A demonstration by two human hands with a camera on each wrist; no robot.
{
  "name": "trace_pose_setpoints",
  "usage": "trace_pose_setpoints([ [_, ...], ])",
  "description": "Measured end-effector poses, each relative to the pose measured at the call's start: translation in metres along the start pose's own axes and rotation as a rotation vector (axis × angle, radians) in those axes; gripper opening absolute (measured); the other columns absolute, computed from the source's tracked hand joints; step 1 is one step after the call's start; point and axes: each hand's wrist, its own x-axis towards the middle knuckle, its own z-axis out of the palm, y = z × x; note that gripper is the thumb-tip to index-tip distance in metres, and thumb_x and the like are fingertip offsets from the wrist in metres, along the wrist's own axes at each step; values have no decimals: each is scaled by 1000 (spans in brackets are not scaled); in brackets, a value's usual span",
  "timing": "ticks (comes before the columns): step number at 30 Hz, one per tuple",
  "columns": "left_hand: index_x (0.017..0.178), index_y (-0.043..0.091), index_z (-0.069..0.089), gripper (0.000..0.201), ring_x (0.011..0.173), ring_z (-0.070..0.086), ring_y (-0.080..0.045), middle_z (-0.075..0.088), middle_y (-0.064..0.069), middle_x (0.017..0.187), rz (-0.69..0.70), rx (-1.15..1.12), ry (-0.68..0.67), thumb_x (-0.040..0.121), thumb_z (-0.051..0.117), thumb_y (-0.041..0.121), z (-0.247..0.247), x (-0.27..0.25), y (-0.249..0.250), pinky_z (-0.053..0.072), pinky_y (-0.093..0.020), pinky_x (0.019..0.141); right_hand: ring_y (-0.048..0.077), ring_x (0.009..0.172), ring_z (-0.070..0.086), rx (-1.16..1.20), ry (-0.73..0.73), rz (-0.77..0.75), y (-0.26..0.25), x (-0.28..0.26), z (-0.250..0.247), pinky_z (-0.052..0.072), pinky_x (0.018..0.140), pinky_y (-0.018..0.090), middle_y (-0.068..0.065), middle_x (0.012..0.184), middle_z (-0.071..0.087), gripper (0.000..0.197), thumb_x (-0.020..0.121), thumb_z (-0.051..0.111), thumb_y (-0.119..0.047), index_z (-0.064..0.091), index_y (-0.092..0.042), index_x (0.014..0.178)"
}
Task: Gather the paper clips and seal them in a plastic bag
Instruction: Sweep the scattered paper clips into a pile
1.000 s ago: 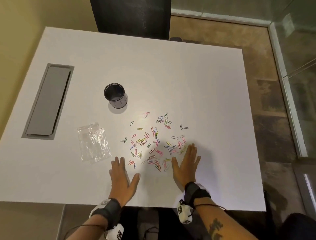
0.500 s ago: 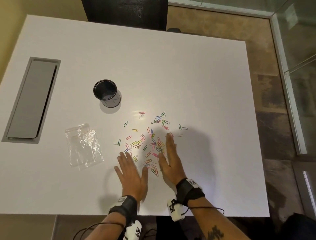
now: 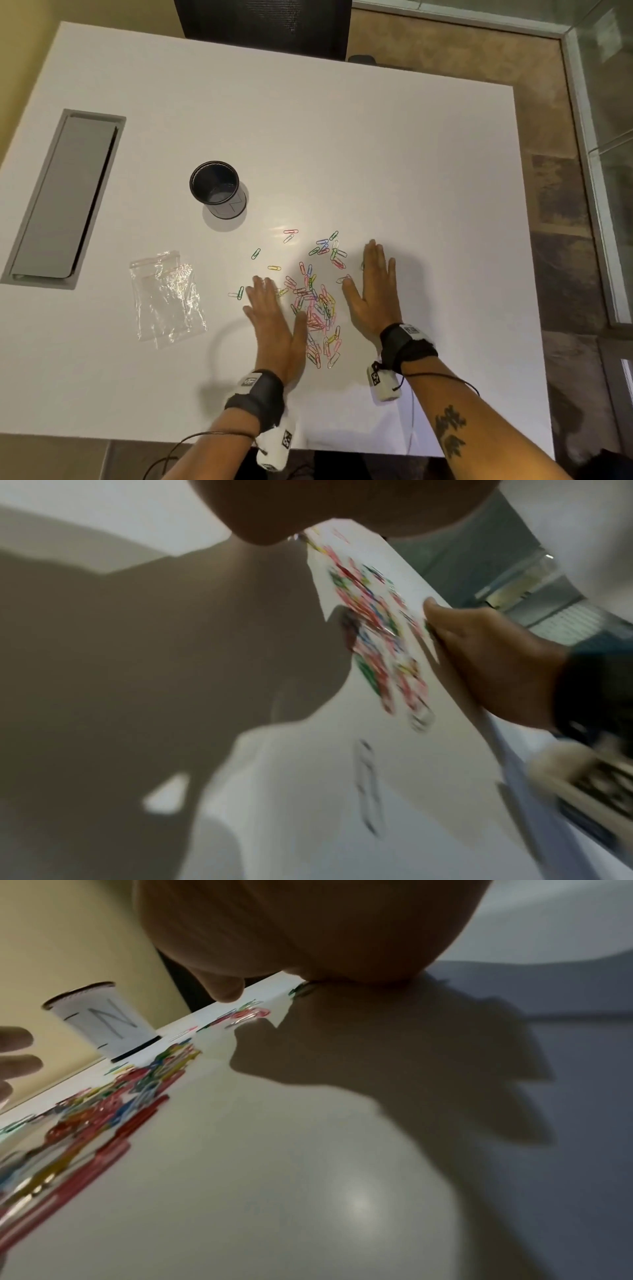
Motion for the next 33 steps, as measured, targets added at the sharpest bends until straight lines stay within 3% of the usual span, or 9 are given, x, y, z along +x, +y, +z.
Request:
trace_pose_setpoints([
  [3, 172, 17, -7, 89, 166, -26, -23, -21, -2, 181, -111, 80, 77, 103, 30, 59, -26, 23, -26, -13, -57, 134, 11, 164, -15, -111, -85, -107, -13, 4, 5, -2, 134, 53, -3, 179, -10, 85, 110, 47, -43, -8, -17, 170],
  [7, 172, 15, -7, 88, 166, -25, -22, -20, -4, 181, -102, 124, 97, 103, 27, 56, -45, 48, -46, -15, -53, 134, 12, 165, -14, -153, -216, -247, -27, -4, 11, 1, 134, 54, -4, 179, -11, 83, 111, 41, -49, -8, -18, 170],
  [11, 173, 14, -2, 86, 168, -19, -19, -13, -3, 182, -132, 173, 81, 103, 26, 55, -45, 66, -40, -10, -52, 136, 8, 165, -7, 50, -310, -284, -30, -11, 8, 3, 134, 54, -9, 179, -2, 76, 112, 46, -42, 2, -23, 171],
  [14, 173, 14, 3, 82, 169, -14, -19, -9, -4, 183, -81, 275, 33, 106, 25, 55, -34, 78, -30, -7, -52, 137, 10, 166, 0, 291, -172, -156, -28, -6, -1, 3, 136, 51, -14, 179, 6, 71, 111, 47, -33, 9, -28, 171],
  [18, 173, 14, 0, 79, 169, -13, -24, -9, -7, 183, 65, 350, -88, 108, 17, 56, -14, 85, -8, -1, -53, 137, 14, 166, -2, 334, -38, -117, -15, 20, -9, -1, 135, 55, -7, 180, 6, 74, 109, 50, -28, 11, -18, 171],
  [23, 173, 17, -5, 82, 168, -18, -16, -13, -2, 182, 264, 233, -292, 107, 18, 61, 6, 77, 15, -2, -51, 137, 10, 165, -10, 177, -100, -160, -10, 57, -5, -4, 134, 53, -8, 180, -5, 77, 109, 43, -38, 1, -20, 171],
  [27, 172, 26, 2, 86, 169, -10, -14, 0, 4, 183, 349, -36, -397, 103, 14, 76, 4, 70, 19, -3, -53, 137, 8, 165, -5, 50, -162, -285, -24, 79, 2, 0, 135, 50, -5, 180, 0, 73, 113, 44, -39, 4, -20, 171],
  [29, 172, 32, 6, 83, 170, -6, -17, 5, 11, 182, 310, -166, -363, 103, 19, 76, -2, 62, 11, -2, -57, 137, 10, 166, -2, 19, -186, -357, -30, 91, 7, 2, 135, 51, -2, 180, 5, 74, 112, 44, -41, 8, -18, 171],
  [33, 171, 33, 17, 85, 170, 10, -28, 3, 10, 183, 105, -291, -184, 101, 25, 80, -22, 47, -17, 19, -67, 132, 15, 166, 5, -57, -271, -501, -41, 112, 20, 7, 133, 54, 3, 179, 13, 78, 108, 47, -48, 15, -13, 170],
])
